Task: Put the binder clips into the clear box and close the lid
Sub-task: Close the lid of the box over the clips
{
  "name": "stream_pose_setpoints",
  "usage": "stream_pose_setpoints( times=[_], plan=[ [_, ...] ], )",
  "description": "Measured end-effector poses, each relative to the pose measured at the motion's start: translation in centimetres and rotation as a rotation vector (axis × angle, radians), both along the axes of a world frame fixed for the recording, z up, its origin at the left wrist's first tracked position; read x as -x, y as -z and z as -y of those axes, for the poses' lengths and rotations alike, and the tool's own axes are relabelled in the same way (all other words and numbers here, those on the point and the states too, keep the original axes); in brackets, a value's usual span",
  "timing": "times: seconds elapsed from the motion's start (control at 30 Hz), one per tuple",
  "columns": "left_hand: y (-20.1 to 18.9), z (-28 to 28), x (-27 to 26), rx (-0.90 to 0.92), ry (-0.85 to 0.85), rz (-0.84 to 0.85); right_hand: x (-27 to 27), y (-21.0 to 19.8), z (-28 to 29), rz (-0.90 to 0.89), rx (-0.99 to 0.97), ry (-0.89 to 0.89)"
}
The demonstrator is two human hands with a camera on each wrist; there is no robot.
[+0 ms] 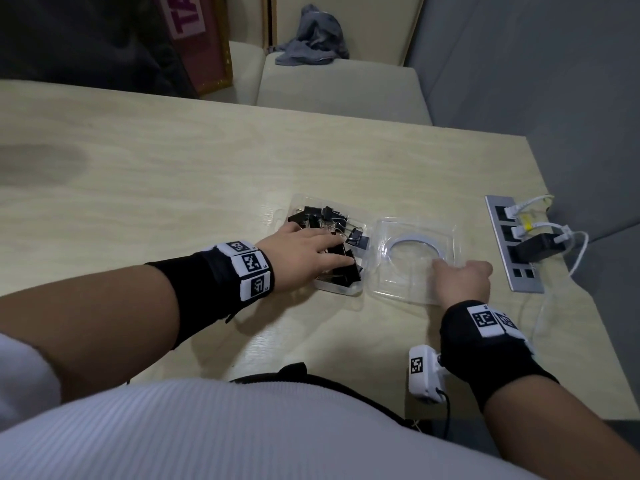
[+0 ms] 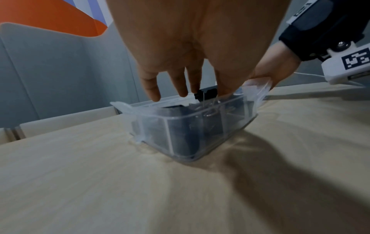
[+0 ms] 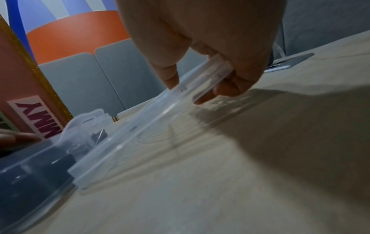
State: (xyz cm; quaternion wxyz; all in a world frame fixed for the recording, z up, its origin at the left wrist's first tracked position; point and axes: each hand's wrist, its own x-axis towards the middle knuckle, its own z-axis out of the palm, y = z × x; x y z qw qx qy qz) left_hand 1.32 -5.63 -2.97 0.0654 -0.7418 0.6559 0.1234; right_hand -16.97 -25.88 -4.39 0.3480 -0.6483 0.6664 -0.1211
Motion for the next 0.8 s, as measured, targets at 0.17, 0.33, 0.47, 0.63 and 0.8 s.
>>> stream_pose_setpoints(
  times=[0.17, 0.33, 0.47, 0.63, 0.8],
  plan=[
    [-0.2, -0.1, -0.2, 0.023, -0.028, -0.013, -0.6, -1.8, 0.8, 0.197, 0.264, 0.014],
    [-1.0, -0.3, -1.8, 0.281, -0.306, -0.17, -2.2, -4.7, 1.2, 0.471, 0.413, 0.034],
    [-2.3, -0.2, -3.6, 0.348, -0.513, -0.328, -4.4, -5.1, -0.2, 0.618, 0.326, -0.023],
    [-3.3, -0.1, -3.9, 0.377, -0.644, -0.499, -6.2, -3.9, -4.1, 0.613, 0.136, -0.192],
    [-2.8, -1.2, -4.9, 0.362, -0.833, -0.515, -7.0, -2.6, -5.8, 0.447, -0.123, -0.318]
  ],
)
